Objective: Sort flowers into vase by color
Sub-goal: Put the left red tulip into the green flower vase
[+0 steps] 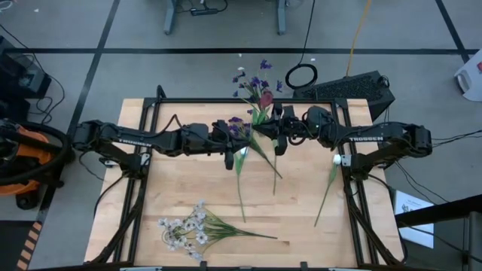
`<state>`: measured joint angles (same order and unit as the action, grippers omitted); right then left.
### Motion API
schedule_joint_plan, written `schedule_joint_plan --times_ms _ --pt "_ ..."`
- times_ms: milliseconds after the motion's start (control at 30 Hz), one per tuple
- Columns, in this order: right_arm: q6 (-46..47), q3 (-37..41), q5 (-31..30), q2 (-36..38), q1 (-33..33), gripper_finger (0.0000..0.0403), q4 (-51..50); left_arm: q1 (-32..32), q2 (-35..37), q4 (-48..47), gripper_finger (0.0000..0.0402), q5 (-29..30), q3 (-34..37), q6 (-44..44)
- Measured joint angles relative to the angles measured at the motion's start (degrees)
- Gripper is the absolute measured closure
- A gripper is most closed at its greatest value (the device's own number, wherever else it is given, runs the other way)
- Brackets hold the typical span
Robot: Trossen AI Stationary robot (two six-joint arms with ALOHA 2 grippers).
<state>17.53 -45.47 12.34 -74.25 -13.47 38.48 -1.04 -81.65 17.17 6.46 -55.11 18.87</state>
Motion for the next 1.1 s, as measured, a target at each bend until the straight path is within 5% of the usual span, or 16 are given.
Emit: schedule_joint_plan --times_ms 400,667,900,1100 --pt "-0.9 0.0 -0.5 1.1 -1.7 0.0397 -2.8 -1.7 0.1 -0.2 0.0272 -0.5 0.0 1.8" --pt "-14.0 0.0 -2.0 7.2 -6.8 0.0397 -9.4 -5.4 10.4 -10.9 0.0266 -0.2 0.0 3.1" --pt "-26.8 0.0 -21.1 14.0 -8.8 0.0397 -18.9 -5.5 21.1 -26.5 0.0265 2.2 0.0 0.7" --pt "-25.4 0.0 -19.7 12.7 -11.8 0.0397 -19.1 -4.8 25.3 -34.1 0.0265 6.8 0.0 1.7"
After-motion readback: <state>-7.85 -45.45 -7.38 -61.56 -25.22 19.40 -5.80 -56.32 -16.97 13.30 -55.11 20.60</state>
